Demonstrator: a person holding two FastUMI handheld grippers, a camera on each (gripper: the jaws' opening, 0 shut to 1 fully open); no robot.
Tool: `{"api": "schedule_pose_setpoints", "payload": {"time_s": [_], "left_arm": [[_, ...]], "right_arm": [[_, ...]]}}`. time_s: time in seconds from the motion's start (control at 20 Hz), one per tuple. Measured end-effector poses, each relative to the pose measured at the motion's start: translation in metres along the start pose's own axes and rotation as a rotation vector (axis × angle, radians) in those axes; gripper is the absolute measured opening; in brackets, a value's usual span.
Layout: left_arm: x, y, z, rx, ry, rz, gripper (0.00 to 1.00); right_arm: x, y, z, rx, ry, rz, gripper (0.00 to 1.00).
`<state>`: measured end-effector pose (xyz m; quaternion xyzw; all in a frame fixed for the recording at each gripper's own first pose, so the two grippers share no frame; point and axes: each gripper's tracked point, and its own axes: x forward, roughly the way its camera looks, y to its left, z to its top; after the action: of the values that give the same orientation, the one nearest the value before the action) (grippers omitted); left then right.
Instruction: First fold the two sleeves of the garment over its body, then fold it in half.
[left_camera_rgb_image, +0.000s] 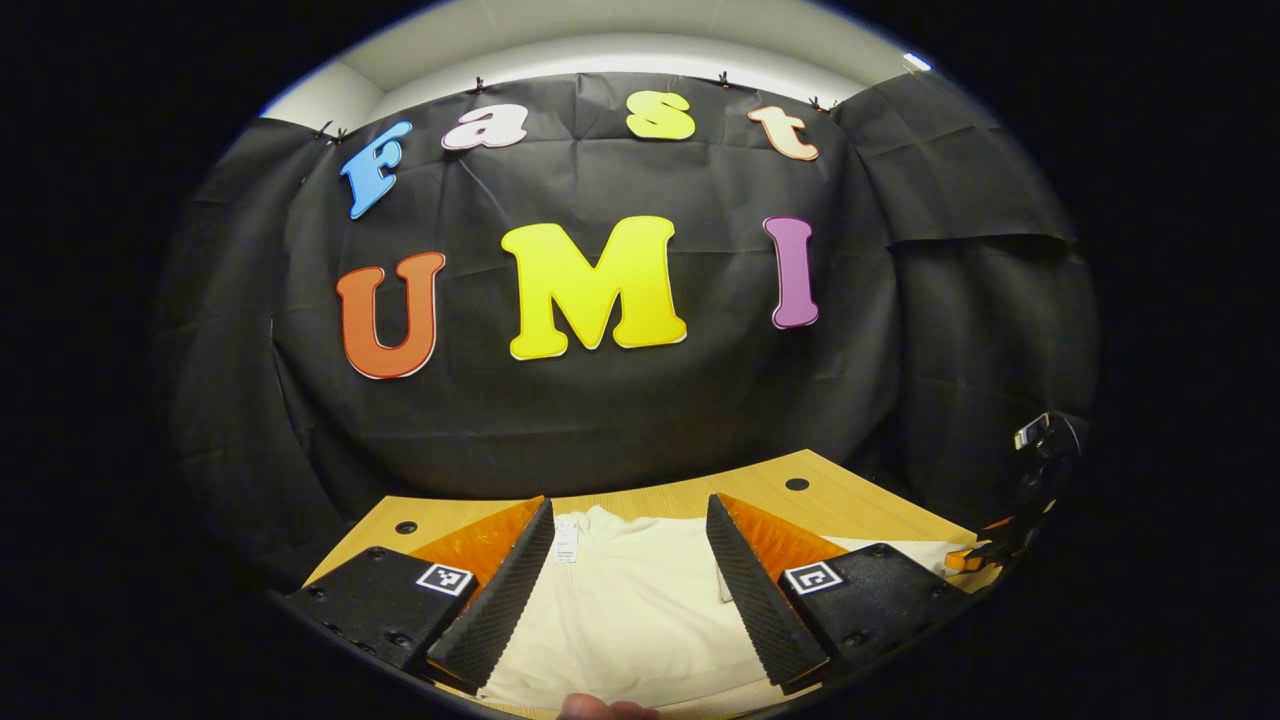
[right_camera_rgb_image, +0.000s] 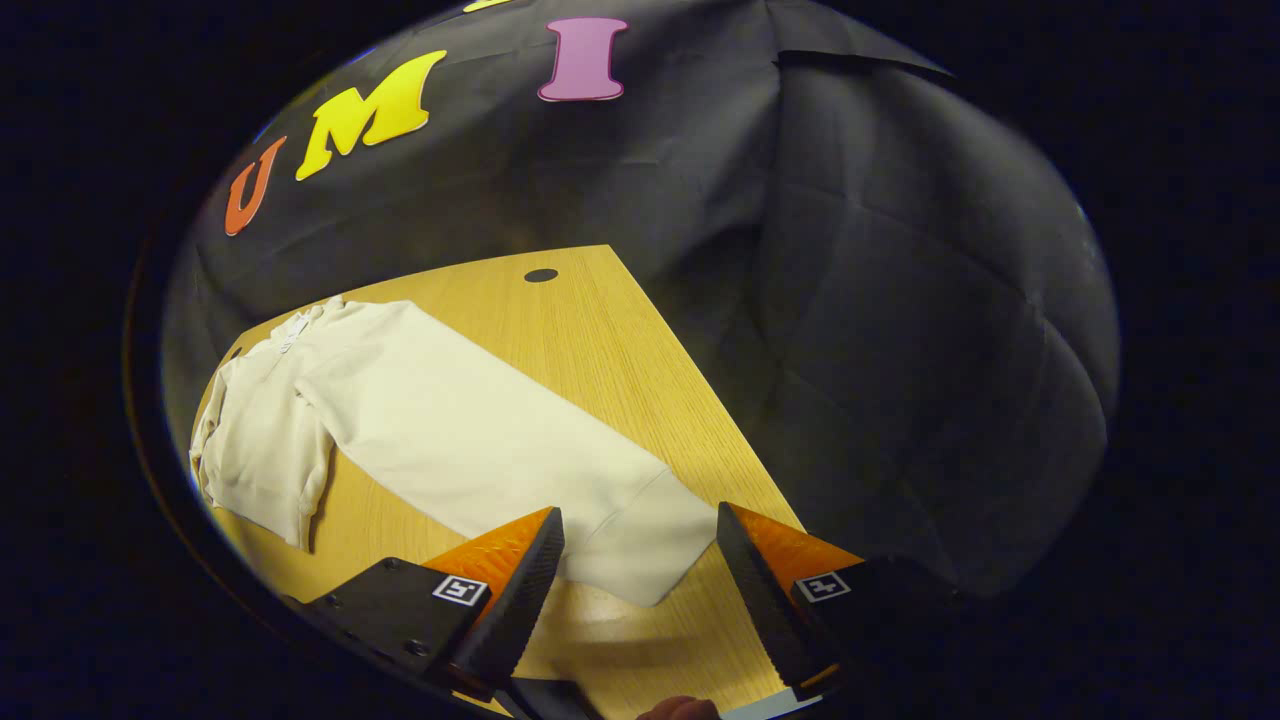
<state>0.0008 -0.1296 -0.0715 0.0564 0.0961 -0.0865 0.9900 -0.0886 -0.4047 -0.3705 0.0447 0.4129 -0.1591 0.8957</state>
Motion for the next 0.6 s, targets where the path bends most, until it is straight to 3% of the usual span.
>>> {"api": "schedule_pose_setpoints", "payload": {"time_s": [0.4, 0.5, 0.6], "left_arm": [[0.002, 0.007, -0.009, -0.007, 0.031, 0.023, 0.97], [0.002, 0.008, -0.012, -0.016, 0.043, 0.028, 0.96], [0.001, 0.012, -0.013, -0.020, 0.049, 0.036, 0.96]], "right_arm": [[0.017, 0.000, -0.022, 0.038, 0.106, 0.019, 0.97], [0.017, 0.001, -0.025, 0.035, 0.107, 0.031, 0.92], [0.018, 0.006, -0.021, 0.038, 0.103, 0.049, 0.66]]}}
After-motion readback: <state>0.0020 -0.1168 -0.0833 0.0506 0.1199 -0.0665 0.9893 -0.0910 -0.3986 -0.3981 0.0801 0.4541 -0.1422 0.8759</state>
